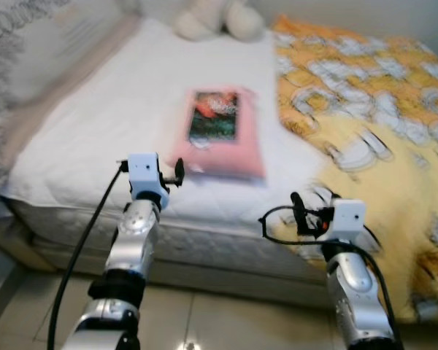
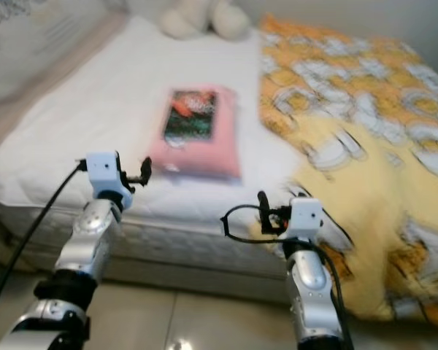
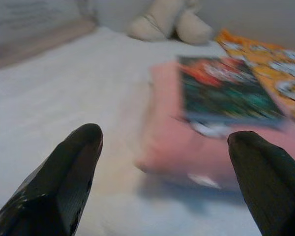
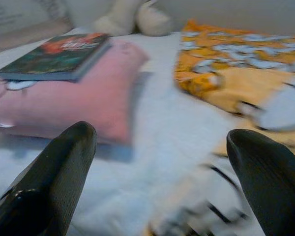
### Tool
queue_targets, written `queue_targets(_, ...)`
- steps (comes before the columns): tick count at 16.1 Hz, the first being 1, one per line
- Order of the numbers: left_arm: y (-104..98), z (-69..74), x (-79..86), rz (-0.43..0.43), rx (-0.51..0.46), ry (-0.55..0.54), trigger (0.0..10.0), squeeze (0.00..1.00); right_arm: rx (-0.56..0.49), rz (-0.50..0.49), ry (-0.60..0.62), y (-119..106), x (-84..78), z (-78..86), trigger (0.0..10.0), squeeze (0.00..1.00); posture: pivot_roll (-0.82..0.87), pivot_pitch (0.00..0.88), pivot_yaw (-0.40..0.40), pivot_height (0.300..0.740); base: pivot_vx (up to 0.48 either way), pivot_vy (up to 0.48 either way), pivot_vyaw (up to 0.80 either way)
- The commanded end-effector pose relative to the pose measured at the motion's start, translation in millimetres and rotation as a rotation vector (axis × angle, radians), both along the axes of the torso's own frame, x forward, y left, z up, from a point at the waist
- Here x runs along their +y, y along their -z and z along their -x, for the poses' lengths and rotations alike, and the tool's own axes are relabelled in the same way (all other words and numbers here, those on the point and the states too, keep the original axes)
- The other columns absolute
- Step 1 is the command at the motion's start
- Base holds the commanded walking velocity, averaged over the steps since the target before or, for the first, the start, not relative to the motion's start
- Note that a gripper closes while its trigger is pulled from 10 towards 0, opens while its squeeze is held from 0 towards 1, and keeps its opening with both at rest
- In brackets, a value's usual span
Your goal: Clean up the room
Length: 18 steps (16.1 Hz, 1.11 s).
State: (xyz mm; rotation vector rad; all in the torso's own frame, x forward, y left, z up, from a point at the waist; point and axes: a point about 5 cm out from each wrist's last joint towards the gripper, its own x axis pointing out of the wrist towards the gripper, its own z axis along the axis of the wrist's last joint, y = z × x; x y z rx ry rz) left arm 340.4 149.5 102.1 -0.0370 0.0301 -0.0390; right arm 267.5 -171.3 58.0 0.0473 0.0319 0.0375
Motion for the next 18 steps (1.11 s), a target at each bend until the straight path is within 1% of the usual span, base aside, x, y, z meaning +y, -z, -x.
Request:
queue_targets(1, 1.7, 0.4, 8.0, -0.026, 0.002, -0.011, 10.0, 0.00, -0.008, -0.004, -0.015, -1.7, 6.1, -0.7, 10.0, 0.00, 0.00, 0.000, 0.017, 0.740, 0.480, 0.000, 0.64)
queue_targets(2, 1.6, -0.6, 7.0, -0.020, 0.005, -0.006, 10.0, 0.00, -0.008, -0.006, -0.010, -1.4, 5.3, -0.2, 10.0, 0.00, -0.01, 0.000, 0.019, 0.740, 0.480, 0.000, 0.59)
queue_targets(3, 1.7, -1.0, 6.3, -0.024, 0.006, -0.001, 10.0, 0.00, -0.010, -0.008, -0.006, -1.4, 4.6, 0.0, 10.0, 0.00, -0.01, 0.000, 0.019, 0.740, 0.480, 0.000, 0.00)
queue_targets(4, 1.0, -1.6, 4.0, -0.083, -0.004, 0.000, 10.0, 0.00, -0.011, -0.010, 0.002, -1.2, 3.4, 0.6, 10.0, 0.00, -0.01, 0.000, 0.021, 0.740, 0.439, 0.000, 0.00)
queue_targets(5, 2.6, -1.9, 0.8, -0.130, 0.003, 0.003, 10.0, 0.00, -0.010, -0.011, 0.008, -0.8, 2.4, 1.1, 10.0, 0.00, -0.01, 0.000, 0.022, 0.740, 0.000, 0.000, 0.00)
queue_targets(6, 4.2, -3.0, -1.8, -0.120, 0.022, 0.034, 10.0, 0.00, -0.012, -0.010, 0.010, -1.0, 2.4, 1.9, 10.0, 0.00, -0.02, 0.000, 0.025, 0.740, 0.000, 0.000, 0.00)
queue_targets(7, 2.1, -2.9, -3.4, -0.090, 0.004, 0.051, 10.0, 0.00, -0.015, -0.007, 0.011, -1.4, 2.7, 2.4, 10.0, 0.00, -0.02, 0.000, 0.026, 0.740, 0.000, 0.000, 0.00)
queue_targets(10, -1.4, -4.2, -8.8, -0.055, -0.019, 0.093, 10.0, 0.00, -0.039, 0.014, 0.009, -4.8, 3.4, 4.0, 10.0, 0.00, -0.03, 0.000, 0.033, 0.740, 0.294, -0.374, 0.00)
queue_targets(12, -4.2, -5.4, -9.8, -0.053, -0.035, 0.107, 10.0, 0.00, -0.054, 0.023, 0.016, -6.9, 2.4, 5.8, 10.0, 0.00, -0.04, 0.000, 0.035, 0.740, 0.330, -0.343, 0.00)
queue_targets(13, -6.5, -7.3, -10.6, -0.062, -0.048, 0.128, 10.0, 0.00, -0.094, 0.045, 0.033, -13.2, 0.8, 6.5, 10.0, 0.00, -0.04, 0.000, 0.037, 0.740, 0.341, -0.334, 0.00)
queue_targets(15, -9.0, -8.8, -11.9, -0.061, -0.061, 0.148, 10.0, 0.00, -0.134, 0.082, 0.056, -22.7, -1.8, 5.6, 10.0, 0.00, -0.05, 0.000, 0.042, 0.740, 0.341, -0.334, 0.00)
queue_targets(16, -9.8, -9.6, -13.0, -0.055, -0.062, 0.162, 10.0, 0.00, -0.153, 0.090, 0.078, -28.5, -4.4, 5.1, 10.0, 0.00, -0.05, 0.000, 0.044, 0.740, 0.337, -0.337, -0.76)
queue_targets(17, -8.8, -10.3, -15.5, -0.053, -0.053, 0.178, 10.0, 0.00, -0.156, 0.092, 0.093, -29.3, -7.7, 6.5, 10.0, 0.00, -0.06, 0.000, 0.047, 0.740, 0.382, -0.285, -0.74)
queue_targets(18, -8.3, -10.6, -16.9, -0.055, -0.049, 0.185, 10.0, 0.00, -0.153, 0.092, 0.098, -28.0, -9.2, 7.8, 10.0, 0.00, -0.06, 0.000, 0.047, 0.740, 0.000, 0.000, -0.48)
